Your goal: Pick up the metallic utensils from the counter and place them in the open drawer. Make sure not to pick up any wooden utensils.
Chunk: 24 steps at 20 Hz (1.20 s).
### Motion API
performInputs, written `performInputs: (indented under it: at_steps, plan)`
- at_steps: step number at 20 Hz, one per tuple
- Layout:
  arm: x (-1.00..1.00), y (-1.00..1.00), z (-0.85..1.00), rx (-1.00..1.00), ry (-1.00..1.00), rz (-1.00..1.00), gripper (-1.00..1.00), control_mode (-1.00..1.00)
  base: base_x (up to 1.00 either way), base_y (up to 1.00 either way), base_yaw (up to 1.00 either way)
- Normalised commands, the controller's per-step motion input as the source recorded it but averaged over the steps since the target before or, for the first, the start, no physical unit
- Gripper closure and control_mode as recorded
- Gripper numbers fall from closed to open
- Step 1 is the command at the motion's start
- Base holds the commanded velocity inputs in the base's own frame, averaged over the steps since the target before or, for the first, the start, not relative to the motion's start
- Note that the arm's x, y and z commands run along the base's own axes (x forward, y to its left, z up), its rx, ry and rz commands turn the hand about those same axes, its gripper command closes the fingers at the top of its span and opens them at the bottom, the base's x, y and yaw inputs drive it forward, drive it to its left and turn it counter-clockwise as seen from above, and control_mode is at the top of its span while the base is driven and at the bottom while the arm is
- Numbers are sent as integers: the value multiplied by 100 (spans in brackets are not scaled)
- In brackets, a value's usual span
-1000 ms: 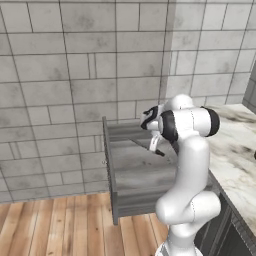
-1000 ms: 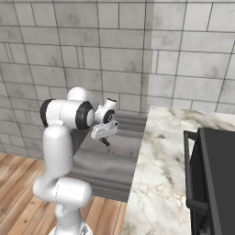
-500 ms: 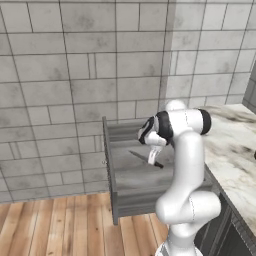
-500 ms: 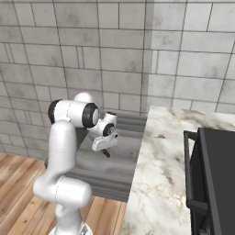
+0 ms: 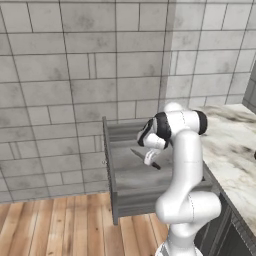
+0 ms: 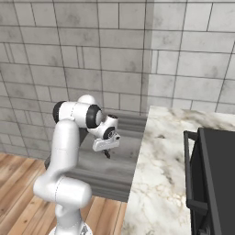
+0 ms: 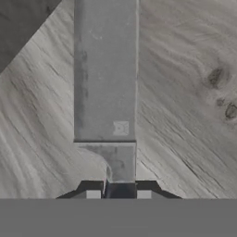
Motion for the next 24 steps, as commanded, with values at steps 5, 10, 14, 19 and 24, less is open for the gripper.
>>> performInputs:
  at_steps: [5,10,14,19,24]
  plan:
    - [23,0,-1,-2,0,-16,100,-100,0,0,0]
    - [0,0,-3,-8,5,-3,100,-100,0,0,0]
    - [0,0,-22,-9,3,-3,100,-100,0,0,0]
    - [1,0,-32,-6,0,-3,100,-100,0,0,0]
    - [0,0,-26,-2,0,-4,100,-100,0,0,0]
